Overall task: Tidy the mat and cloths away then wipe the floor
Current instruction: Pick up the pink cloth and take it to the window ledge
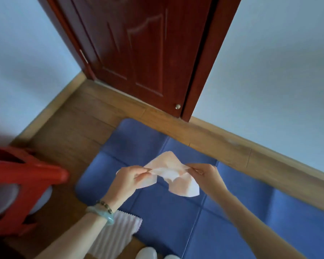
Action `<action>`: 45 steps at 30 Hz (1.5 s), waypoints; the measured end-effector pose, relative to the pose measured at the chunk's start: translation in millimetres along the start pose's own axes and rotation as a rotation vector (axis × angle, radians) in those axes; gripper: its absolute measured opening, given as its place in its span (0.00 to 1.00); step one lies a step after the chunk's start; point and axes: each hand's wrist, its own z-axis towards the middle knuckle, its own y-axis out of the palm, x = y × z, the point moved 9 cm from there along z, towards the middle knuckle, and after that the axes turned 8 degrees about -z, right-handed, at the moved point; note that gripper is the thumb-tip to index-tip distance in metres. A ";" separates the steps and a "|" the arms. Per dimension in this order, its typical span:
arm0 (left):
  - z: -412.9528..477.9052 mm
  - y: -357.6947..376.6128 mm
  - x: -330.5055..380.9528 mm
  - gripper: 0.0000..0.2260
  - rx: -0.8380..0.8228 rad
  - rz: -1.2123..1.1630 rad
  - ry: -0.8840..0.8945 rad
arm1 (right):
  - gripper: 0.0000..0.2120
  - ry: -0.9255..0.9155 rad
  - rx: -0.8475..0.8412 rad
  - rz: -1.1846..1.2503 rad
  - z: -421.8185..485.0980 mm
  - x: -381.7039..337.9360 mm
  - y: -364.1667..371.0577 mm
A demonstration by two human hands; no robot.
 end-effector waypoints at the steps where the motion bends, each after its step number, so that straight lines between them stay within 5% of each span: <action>1: -6.8 -19.8 35.2 0.17 -0.009 0.014 0.028 | 0.09 -0.022 0.018 -0.020 -20.3 -26.5 -27.5; 8: -56.1 -133.7 287.5 0.02 0.045 0.066 0.235 | 0.11 -0.198 0.210 -0.076 -159.9 -187.2 -214.4; 16: -116.2 -179.1 462.8 0.05 -0.019 -0.025 0.481 | 0.09 -0.244 0.412 0.008 -291.6 -271.9 -331.4; 33: -161.0 -34.1 463.3 0.05 -0.320 -0.100 0.409 | 0.10 -0.070 0.756 0.052 -422.4 -240.4 -377.2; 43: -178.0 14.5 424.7 0.06 -0.392 -0.122 0.303 | 0.08 -0.033 0.749 0.178 -439.2 -216.0 -382.6; 45: -186.3 22.1 395.4 0.16 -0.356 -0.193 0.193 | 0.08 -0.015 0.744 0.294 -440.9 -209.8 -383.1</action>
